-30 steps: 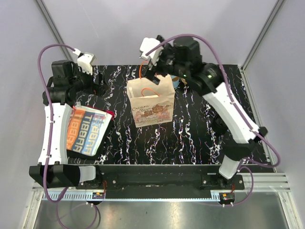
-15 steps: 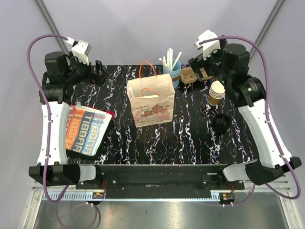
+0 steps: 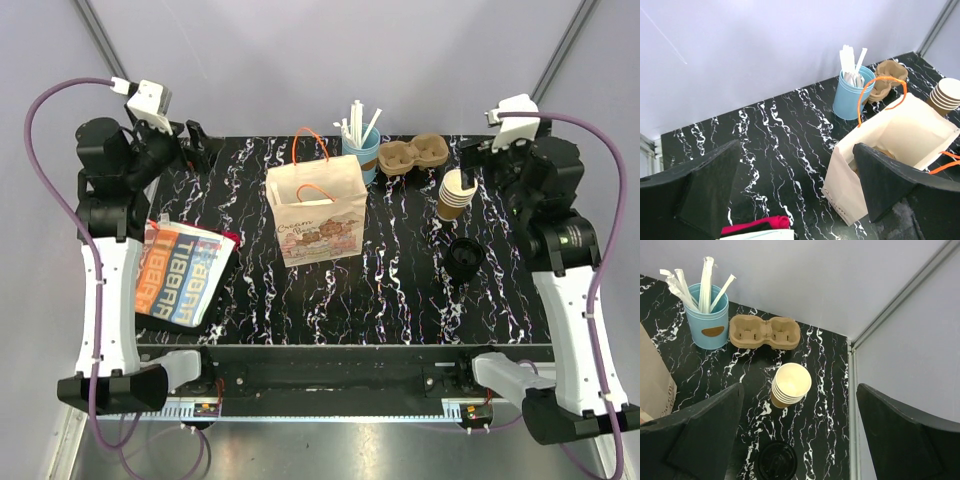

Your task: Pack the takeout coffee

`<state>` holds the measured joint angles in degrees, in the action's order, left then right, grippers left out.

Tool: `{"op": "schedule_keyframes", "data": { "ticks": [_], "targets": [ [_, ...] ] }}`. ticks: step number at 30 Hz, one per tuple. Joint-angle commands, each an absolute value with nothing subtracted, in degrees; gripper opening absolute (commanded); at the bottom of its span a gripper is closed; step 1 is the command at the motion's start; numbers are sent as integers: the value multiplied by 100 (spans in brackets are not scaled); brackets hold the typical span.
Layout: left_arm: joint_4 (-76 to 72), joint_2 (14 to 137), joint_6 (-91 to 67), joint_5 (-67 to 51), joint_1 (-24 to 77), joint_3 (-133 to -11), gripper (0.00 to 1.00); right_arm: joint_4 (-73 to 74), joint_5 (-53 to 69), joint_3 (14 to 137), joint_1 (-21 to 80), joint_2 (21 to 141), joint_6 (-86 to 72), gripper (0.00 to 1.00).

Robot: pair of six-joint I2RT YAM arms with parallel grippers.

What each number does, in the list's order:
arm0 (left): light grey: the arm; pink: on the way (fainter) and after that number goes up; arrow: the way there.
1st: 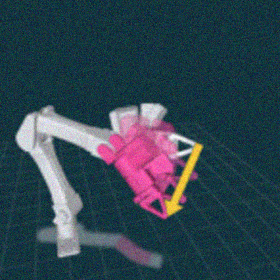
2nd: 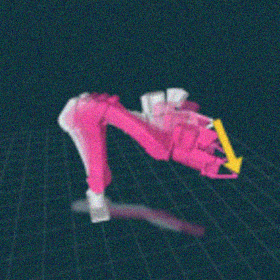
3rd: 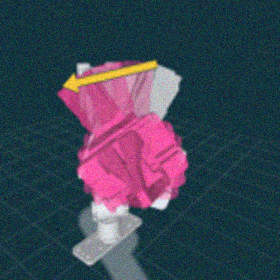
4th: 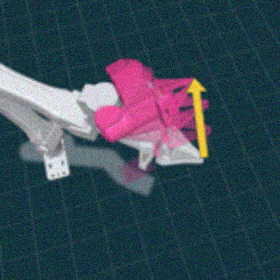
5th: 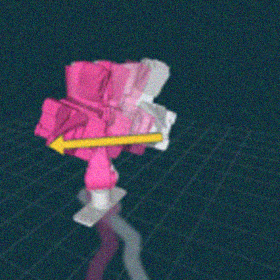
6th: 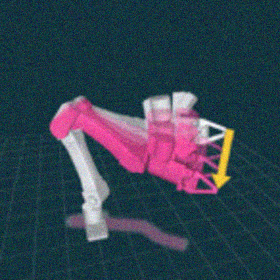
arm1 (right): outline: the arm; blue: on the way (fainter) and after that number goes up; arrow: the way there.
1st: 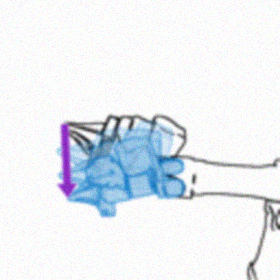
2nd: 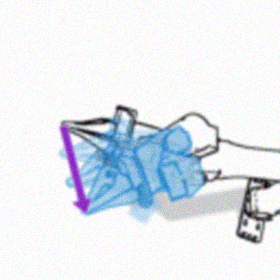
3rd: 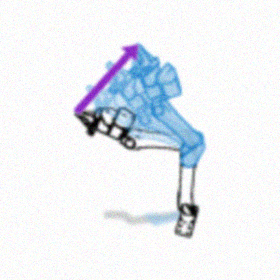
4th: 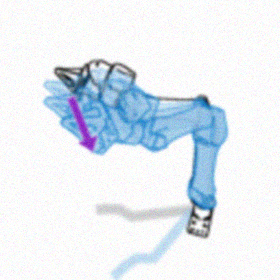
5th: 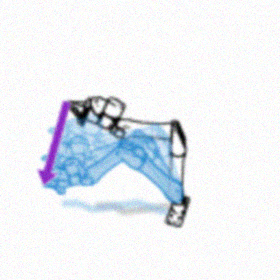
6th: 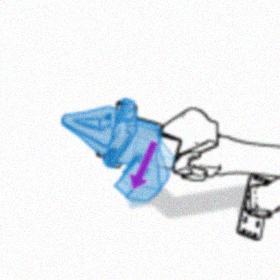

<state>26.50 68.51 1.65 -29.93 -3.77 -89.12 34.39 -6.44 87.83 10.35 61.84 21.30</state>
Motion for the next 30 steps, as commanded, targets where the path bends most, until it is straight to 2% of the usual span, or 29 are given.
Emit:
{"op": "schedule_keyframes", "data": {
  "ticks": [1, 11, 21, 25, 30],
  "targets": [
    [2180, 6408, 18, -2576, -404, -8632, 99, 3059, -554, 8613, 932, 5749, 1636, 100],
    [2469, 6055, -264, -1978, -422, -8569, 99, 3594, -861, 9632, 923, 5756, 1538, 100],
    [3383, 6126, -211, -1371, -439, -9685, 99, 4157, -914, 10388, 958, 5871, 609, 100],
    [3708, 6082, -141, -1555, -536, -10001, 99, 4560, -949, 10792, 976, 5749, 255, 100],
    [3972, 6047, -132, -1784, -685, -10248, 99, 4860, -1546, 11373, 976, 5643, 474, 100]
  ]
}}
